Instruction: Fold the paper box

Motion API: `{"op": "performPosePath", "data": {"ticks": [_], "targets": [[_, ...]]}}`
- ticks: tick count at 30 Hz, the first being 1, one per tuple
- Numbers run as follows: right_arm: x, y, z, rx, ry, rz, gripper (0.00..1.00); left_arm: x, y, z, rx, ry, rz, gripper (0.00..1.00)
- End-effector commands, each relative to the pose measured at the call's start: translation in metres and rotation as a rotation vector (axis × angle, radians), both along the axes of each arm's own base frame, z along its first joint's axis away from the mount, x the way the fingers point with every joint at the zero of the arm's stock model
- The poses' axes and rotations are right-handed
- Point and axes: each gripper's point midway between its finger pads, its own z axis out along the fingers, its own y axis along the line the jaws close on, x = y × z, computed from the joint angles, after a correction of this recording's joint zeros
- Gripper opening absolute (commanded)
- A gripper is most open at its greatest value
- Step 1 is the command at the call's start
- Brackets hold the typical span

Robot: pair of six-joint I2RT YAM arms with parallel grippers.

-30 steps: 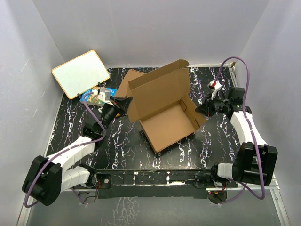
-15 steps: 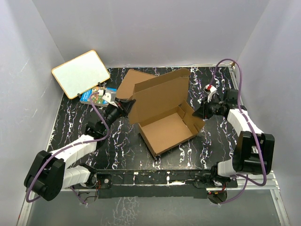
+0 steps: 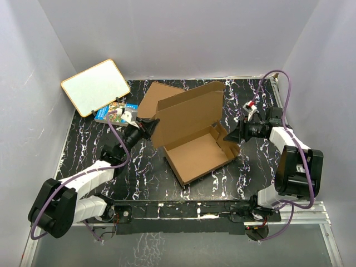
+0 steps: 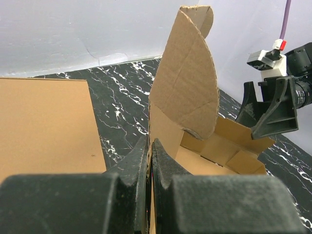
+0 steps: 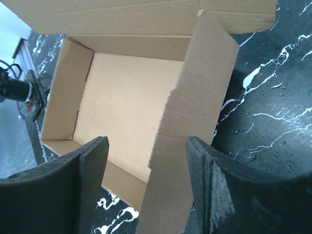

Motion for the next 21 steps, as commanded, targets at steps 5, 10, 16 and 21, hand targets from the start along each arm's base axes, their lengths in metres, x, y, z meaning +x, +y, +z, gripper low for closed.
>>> {"op": "performPosePath", "data": {"ticks": [5, 10, 16, 21], "targets": [[0.002, -0.009, 0.035, 0.258, -0.014, 0.039, 0.78, -0.008, 0.004, 0.012, -0.015, -0.049, 0.003, 0.0], [0.001, -0.007, 0.038, 0.324, 0.029, 0.05, 0.81, -0.008, 0.004, 0.012, -0.017, -0.046, 0.005, 0.0], [0.001, -0.009, 0.037, 0.396, 0.125, 0.017, 0.7, -0.009, 0.005, 0.011, -0.018, -0.043, 0.006, 0.0], [0.008, -0.012, 0.024, 0.386, 0.197, -0.048, 0.51, -0.009, 0.005, 0.012, -0.022, -0.042, 0.006, 0.0]]}}
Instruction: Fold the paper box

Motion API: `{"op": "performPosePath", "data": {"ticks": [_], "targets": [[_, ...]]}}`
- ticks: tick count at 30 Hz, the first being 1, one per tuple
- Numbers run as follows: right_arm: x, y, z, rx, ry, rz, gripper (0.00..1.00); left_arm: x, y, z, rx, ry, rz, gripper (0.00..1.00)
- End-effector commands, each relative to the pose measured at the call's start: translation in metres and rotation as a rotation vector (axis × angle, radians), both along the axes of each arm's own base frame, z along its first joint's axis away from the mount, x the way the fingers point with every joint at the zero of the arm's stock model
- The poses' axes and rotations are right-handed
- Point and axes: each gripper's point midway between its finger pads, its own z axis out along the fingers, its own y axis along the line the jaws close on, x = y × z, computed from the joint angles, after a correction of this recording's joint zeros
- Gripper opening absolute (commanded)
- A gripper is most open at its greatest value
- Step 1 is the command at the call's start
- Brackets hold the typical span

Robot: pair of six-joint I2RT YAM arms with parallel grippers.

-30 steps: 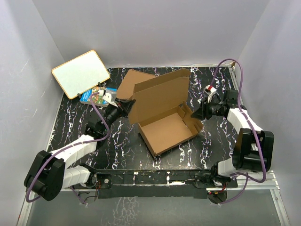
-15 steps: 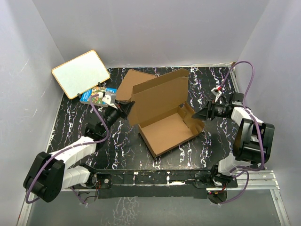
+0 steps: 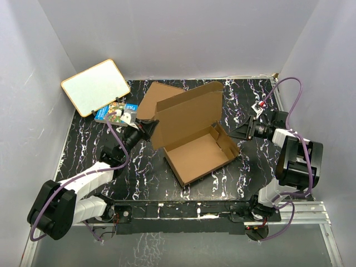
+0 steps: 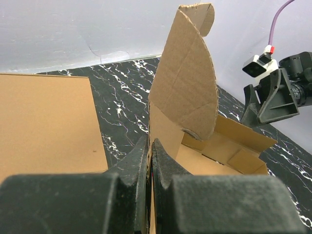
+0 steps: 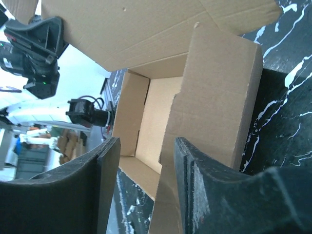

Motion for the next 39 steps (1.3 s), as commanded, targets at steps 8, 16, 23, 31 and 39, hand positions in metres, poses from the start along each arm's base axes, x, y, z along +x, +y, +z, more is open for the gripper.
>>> {"op": "performPosePath", "data": {"ticks": [8, 16, 23, 31, 39], "targets": [[0.016, -0.008, -0.019, -0.012, 0.095, -0.071, 0.16, -0.005, 0.0, 0.015, -0.025, -0.043, -0.008, 0.0], [0.017, -0.01, -0.037, -0.042, 0.144, -0.091, 0.08, -0.005, 0.0, 0.016, -0.028, -0.044, -0.01, 0.0], [0.013, -0.007, -0.039, 0.007, 0.166, -0.055, 0.2, -0.005, -0.001, 0.016, -0.028, -0.043, -0.011, 0.0], [0.01, -0.008, -0.017, 0.067, 0.091, -0.007, 0.43, -0.006, 0.001, 0.015, -0.023, -0.042, -0.006, 0.0], [0.022, -0.025, -0.05, -0.142, 0.107, -0.109, 0.24, -0.006, 0.0, 0.017, -0.025, -0.045, -0.01, 0.0]]}}
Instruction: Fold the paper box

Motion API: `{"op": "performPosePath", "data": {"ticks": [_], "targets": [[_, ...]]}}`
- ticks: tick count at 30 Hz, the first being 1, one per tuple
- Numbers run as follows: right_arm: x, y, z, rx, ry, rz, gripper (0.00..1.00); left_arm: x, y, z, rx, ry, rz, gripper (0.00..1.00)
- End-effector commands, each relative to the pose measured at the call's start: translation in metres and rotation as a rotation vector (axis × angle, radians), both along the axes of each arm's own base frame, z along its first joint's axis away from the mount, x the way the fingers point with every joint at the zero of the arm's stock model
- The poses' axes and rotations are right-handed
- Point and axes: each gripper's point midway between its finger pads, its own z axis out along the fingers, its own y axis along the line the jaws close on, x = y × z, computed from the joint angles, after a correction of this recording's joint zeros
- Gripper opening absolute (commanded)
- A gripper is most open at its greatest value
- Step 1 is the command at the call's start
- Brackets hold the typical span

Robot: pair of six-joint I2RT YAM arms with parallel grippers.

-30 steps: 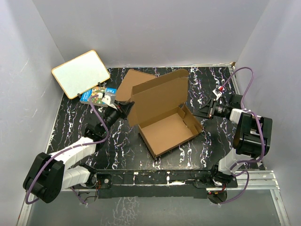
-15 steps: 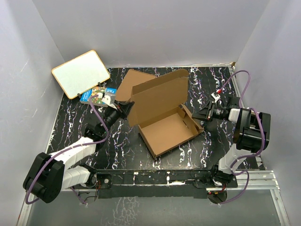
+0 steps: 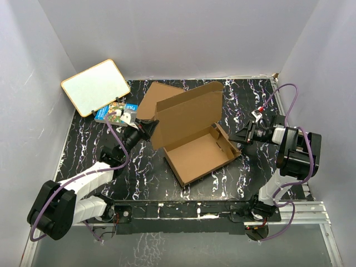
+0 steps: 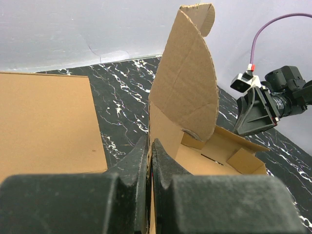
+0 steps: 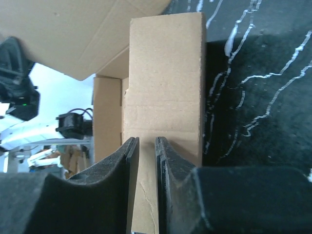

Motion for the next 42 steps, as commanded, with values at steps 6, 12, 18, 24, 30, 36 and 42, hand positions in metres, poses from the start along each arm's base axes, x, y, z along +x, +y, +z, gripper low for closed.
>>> {"op": "performPosePath", "data": {"ticks": [6, 12, 18, 24, 30, 36, 42], "targets": [[0.013, -0.017, -0.013, -0.211, -0.081, -0.024, 0.34, -0.006, 0.0, 0.017, -0.023, -0.05, -0.013, 0.0], [0.013, -0.017, -0.012, -0.252, -0.117, -0.009, 0.48, -0.006, -0.001, 0.017, -0.022, -0.048, -0.015, 0.0], [0.014, -0.017, 0.002, -0.254, -0.178, 0.008, 0.55, -0.006, 0.0, 0.017, -0.02, -0.05, -0.013, 0.0], [0.013, -0.019, 0.01, -0.22, -0.192, 0.001, 0.54, -0.007, 0.001, 0.016, -0.02, -0.051, -0.012, 0.0], [0.011, -0.022, 0.019, -0.146, -0.194, -0.005, 0.59, -0.008, 0.001, 0.016, -0.022, -0.05, -0.012, 0.0], [0.014, -0.038, 0.024, -0.138, -0.201, -0.051, 0.65, -0.009, 0.002, 0.015, -0.017, -0.05, -0.009, 0.0], [0.019, -0.064, 0.016, -0.21, -0.171, -0.14, 0.59, -0.011, 0.002, 0.015, -0.018, -0.053, -0.015, 0.0]]}}
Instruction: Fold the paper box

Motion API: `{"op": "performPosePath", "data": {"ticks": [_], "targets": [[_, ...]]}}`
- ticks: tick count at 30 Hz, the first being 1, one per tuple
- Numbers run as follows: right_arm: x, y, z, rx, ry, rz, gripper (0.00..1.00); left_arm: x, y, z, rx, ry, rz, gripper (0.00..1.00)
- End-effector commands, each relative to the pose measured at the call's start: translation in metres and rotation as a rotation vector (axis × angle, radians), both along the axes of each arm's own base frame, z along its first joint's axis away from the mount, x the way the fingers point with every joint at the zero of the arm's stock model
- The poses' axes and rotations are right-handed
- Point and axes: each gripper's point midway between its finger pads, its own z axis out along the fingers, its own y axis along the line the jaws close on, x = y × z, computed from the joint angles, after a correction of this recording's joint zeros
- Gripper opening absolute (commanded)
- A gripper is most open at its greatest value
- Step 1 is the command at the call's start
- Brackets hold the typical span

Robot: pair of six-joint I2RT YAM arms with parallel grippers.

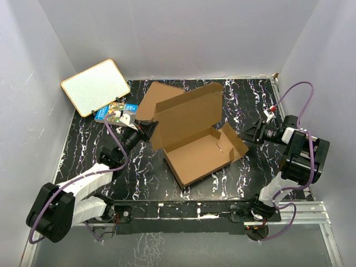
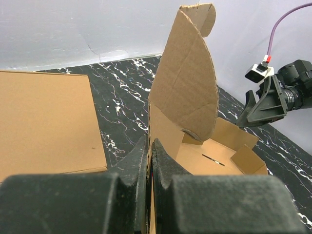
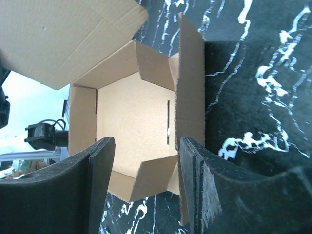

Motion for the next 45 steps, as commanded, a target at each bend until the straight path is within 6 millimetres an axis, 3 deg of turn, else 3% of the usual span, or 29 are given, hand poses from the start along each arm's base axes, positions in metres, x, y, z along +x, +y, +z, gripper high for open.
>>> {"op": "performPosePath", "data": {"ticks": [1, 6, 13, 21, 29, 33, 39, 45], "targets": [[0.016, -0.025, 0.012, -0.079, -0.071, -0.065, 0.55, -0.007, 0.0, 0.015, -0.017, -0.052, -0.015, 0.0], [0.02, -0.046, -0.002, -0.159, -0.027, -0.16, 0.37, -0.007, 0.0, 0.015, -0.017, -0.053, -0.016, 0.0], [0.023, -0.063, -0.027, -0.275, 0.029, -0.209, 0.3, -0.009, -0.001, 0.016, -0.019, -0.055, -0.025, 0.0], [0.015, -0.037, -0.043, -0.278, 0.043, -0.064, 0.26, -0.009, -0.003, 0.016, -0.02, -0.058, -0.035, 0.0], [0.008, -0.01, -0.062, -0.308, 0.079, 0.046, 0.3, -0.009, -0.004, 0.018, -0.024, -0.061, -0.041, 0.0], [0.006, 0.001, -0.062, -0.295, 0.077, 0.091, 0.34, -0.009, -0.005, 0.018, -0.024, -0.057, -0.044, 0.0], [0.001, 0.02, -0.036, -0.153, 0.004, 0.164, 0.4, -0.009, -0.005, 0.018, -0.023, -0.058, -0.046, 0.0], [-0.001, 0.026, -0.021, -0.108, -0.044, 0.184, 0.47, -0.009, -0.005, 0.018, -0.019, -0.057, -0.046, 0.0]]}}
